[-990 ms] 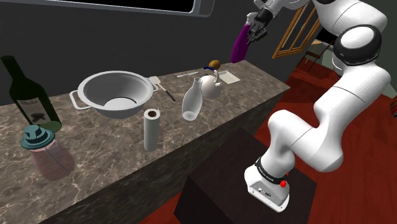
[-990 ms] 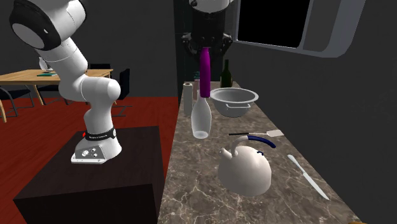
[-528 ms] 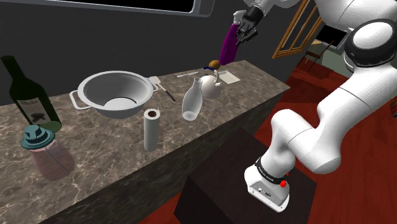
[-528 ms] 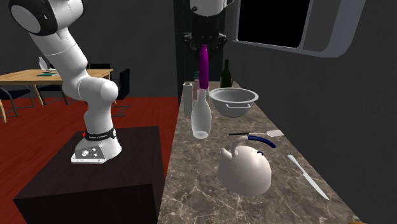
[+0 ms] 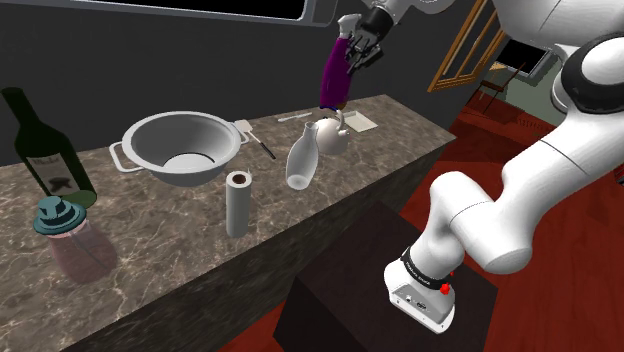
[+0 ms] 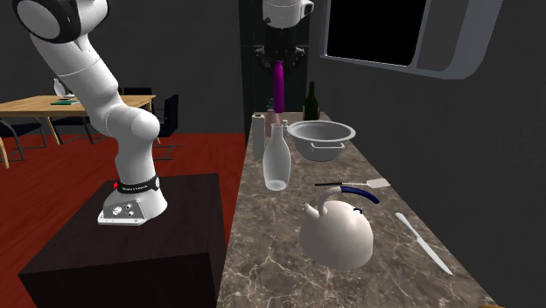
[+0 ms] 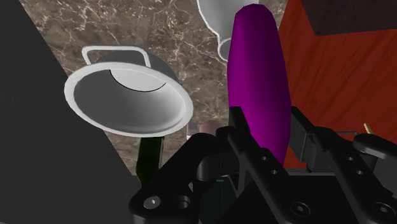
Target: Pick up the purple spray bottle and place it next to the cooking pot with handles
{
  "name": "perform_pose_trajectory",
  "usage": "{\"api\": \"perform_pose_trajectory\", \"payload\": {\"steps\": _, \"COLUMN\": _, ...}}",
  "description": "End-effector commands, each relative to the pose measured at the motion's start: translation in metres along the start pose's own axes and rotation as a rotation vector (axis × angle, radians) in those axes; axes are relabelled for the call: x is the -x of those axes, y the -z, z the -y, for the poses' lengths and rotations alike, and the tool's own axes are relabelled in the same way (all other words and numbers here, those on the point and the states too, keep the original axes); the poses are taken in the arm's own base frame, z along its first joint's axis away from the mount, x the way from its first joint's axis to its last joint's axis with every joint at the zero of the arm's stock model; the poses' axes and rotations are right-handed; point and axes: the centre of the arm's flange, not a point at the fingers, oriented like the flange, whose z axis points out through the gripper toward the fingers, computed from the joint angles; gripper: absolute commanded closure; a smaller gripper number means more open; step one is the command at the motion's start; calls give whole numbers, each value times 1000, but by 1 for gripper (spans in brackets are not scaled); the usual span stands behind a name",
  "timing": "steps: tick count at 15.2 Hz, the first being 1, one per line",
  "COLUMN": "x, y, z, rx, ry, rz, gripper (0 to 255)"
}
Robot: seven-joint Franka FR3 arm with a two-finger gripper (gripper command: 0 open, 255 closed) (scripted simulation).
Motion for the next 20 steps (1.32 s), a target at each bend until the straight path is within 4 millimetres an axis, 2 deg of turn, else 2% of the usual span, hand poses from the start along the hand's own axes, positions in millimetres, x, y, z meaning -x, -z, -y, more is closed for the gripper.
{"api": "perform_pose_trajectory", "payload": {"steps": 1, "x": -22, "y": -10, "z": 1, "rx": 1, "ry": -1, "rz": 0, "gripper": 255}}
{"api": "perform_pose_trajectory", "payload": {"steps": 20, "x": -236, "y": -141, "z": -3, "rx": 1, "ry": -1, "rz": 0, "gripper": 255}}
